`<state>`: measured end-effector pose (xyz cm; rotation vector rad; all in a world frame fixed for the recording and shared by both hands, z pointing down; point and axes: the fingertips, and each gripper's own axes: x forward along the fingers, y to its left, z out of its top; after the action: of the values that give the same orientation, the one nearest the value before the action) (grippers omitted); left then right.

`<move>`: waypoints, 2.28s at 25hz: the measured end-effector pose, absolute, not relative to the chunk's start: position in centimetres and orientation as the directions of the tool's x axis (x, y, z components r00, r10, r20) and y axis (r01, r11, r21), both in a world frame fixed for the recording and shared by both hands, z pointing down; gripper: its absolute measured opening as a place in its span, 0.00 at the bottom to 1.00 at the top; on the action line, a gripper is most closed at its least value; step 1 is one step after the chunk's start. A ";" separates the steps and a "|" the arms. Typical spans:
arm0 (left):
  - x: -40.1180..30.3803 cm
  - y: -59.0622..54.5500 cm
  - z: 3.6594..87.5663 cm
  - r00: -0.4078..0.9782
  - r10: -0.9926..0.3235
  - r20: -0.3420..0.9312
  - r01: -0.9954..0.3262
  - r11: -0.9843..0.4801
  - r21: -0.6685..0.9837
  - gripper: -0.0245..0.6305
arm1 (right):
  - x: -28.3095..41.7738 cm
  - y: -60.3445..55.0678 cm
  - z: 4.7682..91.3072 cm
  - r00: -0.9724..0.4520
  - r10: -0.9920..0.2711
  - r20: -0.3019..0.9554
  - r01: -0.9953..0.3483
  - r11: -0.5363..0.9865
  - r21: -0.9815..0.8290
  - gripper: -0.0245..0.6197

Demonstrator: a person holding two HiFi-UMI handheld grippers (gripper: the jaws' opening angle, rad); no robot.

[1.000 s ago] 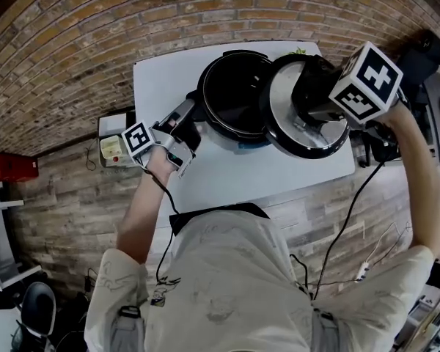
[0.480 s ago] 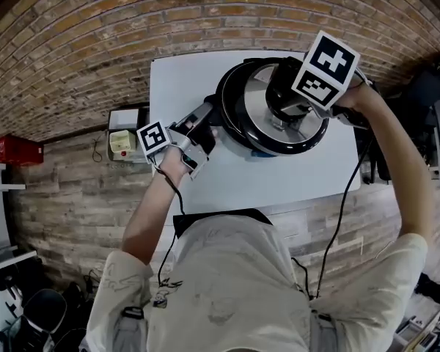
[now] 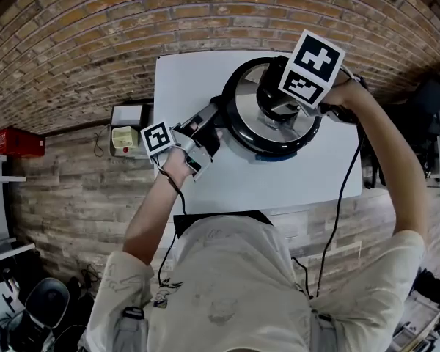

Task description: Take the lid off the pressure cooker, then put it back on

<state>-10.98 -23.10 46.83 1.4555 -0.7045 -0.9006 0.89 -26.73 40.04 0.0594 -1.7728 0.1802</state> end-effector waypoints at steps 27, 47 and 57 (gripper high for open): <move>-10.9 -23.1 46.8 0.537 -0.833 -0.131 0.090 -0.099 0.991 0.14 | 0.6 -26.3 41.2 -0.189 0.094 0.977 -0.035 0.994 -0.103 0.50; -10.5 -23.2 46.5 0.561 -0.817 -0.134 0.086 -0.104 0.991 0.14 | 1.2 -25.3 41.2 -0.060 0.138 0.989 0.436 0.894 -0.098 0.51; -10.6 -23.2 46.5 0.565 -0.815 -0.132 0.087 -0.101 0.991 0.14 | 1.2 -25.1 41.3 -0.030 0.129 0.991 0.524 0.846 -0.095 0.52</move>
<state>-10.57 -23.17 46.51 1.4853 -0.6543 -0.8567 1.19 -25.13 41.30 -0.5277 -1.5904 -0.3407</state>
